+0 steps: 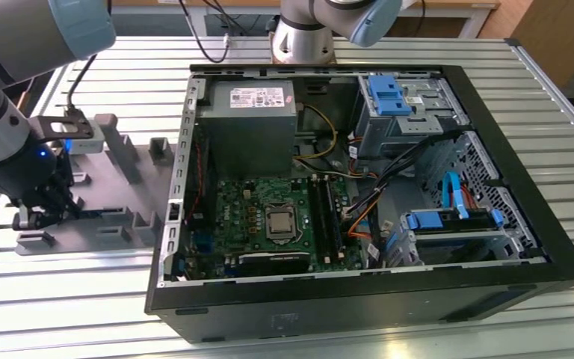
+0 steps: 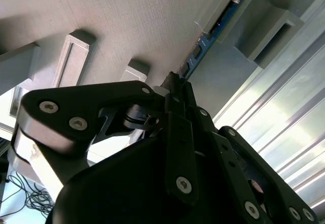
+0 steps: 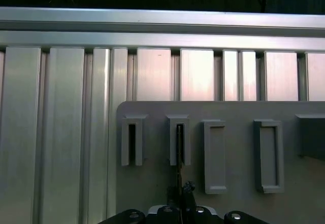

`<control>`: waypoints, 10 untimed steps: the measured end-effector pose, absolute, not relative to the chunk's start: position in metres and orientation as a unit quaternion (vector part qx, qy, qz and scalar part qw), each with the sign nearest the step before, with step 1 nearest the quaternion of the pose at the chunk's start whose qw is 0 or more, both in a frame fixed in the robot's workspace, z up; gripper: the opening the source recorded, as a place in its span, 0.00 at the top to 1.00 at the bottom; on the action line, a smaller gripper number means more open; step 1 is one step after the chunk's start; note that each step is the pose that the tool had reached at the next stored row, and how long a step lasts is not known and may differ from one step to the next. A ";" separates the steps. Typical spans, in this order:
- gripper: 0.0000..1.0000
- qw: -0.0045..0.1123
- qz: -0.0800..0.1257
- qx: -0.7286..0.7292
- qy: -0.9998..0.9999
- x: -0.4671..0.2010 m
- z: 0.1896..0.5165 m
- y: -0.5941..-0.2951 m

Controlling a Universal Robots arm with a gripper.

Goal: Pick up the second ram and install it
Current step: 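Pick up the second ram and move it above second insertion slot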

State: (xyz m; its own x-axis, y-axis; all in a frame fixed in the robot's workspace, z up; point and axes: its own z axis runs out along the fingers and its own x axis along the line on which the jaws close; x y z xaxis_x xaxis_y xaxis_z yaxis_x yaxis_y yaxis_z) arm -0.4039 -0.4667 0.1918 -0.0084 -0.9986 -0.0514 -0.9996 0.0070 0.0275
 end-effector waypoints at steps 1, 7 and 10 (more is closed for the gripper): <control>0.84 0.009 0.028 -0.704 0.709 -0.404 0.192 -0.467; 0.84 0.008 0.028 -0.704 0.710 -0.404 0.190 -0.467; 0.82 0.009 0.028 -0.704 0.710 -0.404 0.189 -0.467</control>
State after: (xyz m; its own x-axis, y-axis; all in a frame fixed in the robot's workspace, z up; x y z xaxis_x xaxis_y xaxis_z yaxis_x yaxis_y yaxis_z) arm -0.4038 -0.4667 0.1891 -0.0083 -0.9986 -0.0514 -0.9996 0.0069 0.0276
